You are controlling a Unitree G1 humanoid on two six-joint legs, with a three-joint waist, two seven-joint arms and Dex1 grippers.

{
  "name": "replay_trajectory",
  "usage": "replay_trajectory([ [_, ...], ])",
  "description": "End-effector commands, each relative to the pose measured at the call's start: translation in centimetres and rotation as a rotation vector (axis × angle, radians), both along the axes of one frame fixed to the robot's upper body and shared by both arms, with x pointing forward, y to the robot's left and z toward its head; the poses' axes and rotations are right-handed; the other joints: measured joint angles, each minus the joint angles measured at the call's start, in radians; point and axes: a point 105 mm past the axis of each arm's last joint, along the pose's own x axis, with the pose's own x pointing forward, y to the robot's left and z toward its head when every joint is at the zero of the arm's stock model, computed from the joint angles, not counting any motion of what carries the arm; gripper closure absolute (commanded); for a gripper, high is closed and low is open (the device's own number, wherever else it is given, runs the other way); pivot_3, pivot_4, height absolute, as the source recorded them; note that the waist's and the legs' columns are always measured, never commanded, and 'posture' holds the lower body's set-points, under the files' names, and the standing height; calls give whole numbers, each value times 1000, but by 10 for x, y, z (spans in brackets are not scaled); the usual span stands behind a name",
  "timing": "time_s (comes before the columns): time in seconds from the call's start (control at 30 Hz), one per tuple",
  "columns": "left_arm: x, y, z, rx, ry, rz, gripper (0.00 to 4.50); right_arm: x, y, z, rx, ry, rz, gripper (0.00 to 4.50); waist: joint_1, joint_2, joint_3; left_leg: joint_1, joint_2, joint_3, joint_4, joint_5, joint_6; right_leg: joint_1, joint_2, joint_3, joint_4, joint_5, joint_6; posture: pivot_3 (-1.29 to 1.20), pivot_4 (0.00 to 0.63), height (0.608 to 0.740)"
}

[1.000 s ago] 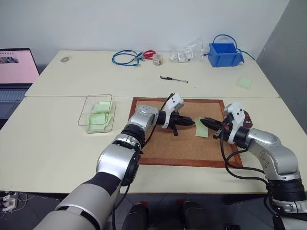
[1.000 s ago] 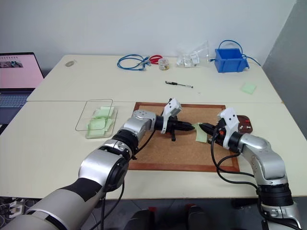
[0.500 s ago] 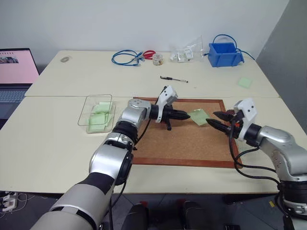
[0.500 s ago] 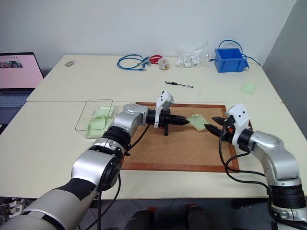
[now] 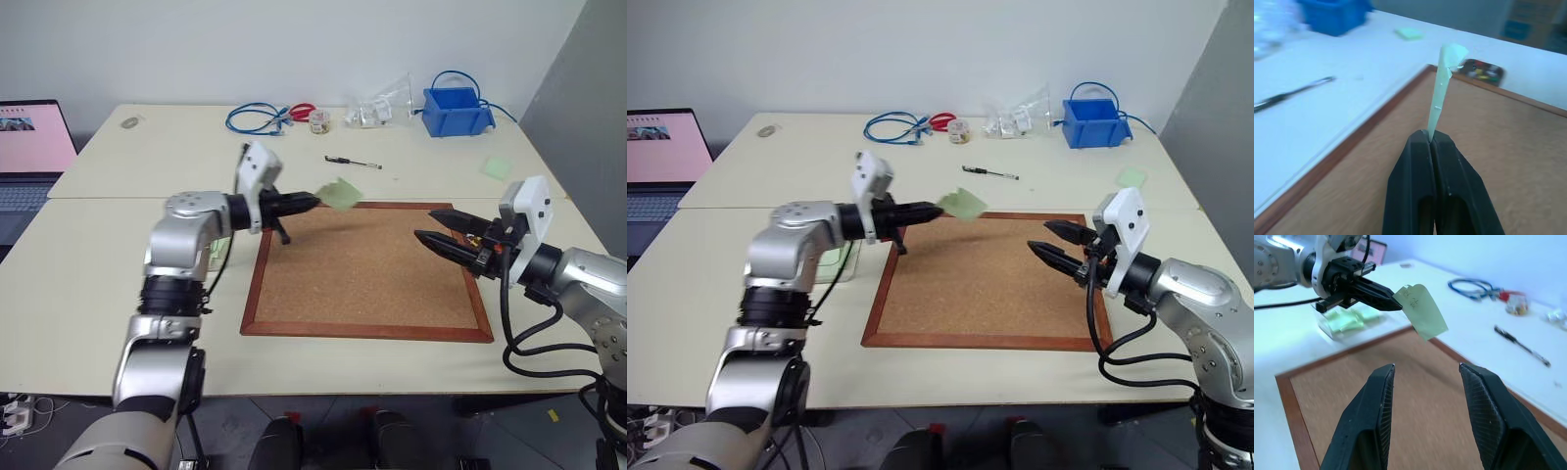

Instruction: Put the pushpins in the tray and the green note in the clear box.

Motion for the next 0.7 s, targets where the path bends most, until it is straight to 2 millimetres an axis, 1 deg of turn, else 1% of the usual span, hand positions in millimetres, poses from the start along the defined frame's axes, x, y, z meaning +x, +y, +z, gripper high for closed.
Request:
replay_trajectory([
  [0.03,-12,36,33,-21,-126,245,4500,-7,13,15,39,-26,81,1936,2,0,0,0,1,0,0,0,0,0,0,0,0,0,0,0,150,740],
  [0.07,-16,44,35,-22,-144,307,4500,-8,15,16,43,-23,98,1797,5,0,0,0,1,0,0,0,0,0,-1,0,0,0,0,0,150,740],
  [0.17,-25,65,36,-30,-182,476,4500,-6,19,20,55,-24,129,1119,10,-1,0,0,1,0,0,0,0,0,-1,0,0,0,0,0,150,740],
  [0.27,-32,90,26,-26,-193,662,4500,-4,24,24,59,-30,153,378,18,-1,0,0,1,1,0,0,0,0,-1,-1,-1,0,0,0,150,740],
  [0.33,-37,103,15,-15,-190,773,4500,0,27,25,54,-40,154,47,20,-1,0,0,1,1,0,0,0,0,-1,0,-1,0,0,0,150,740],
  [0.4,-42,109,6,-2,-177,830,4500,2,27,24,44,-45,152,47,20,-1,0,0,1,1,0,0,0,0,-1,0,-1,0,0,0,150,740],
  [0.5,-45,112,-5,-1,-150,870,4500,4,26,23,34,-48,149,47,21,-1,1,0,1,1,0,0,0,0,-1,-1,-1,0,0,0,150,740],
  [0.67,-42,115,-15,-26,-114,914,4500,5,26,22,24,-48,144,47,23,-2,1,0,0,2,0,0,0,1,-2,-1,-2,0,0,0,150,740],
  [0.7,-42,116,-17,-39,-102,924,4104,5,25,22,21,-47,141,0,23,-1,1,0,0,2,0,0,0,1,-2,-1,-2,0,0,0,150,740],
])
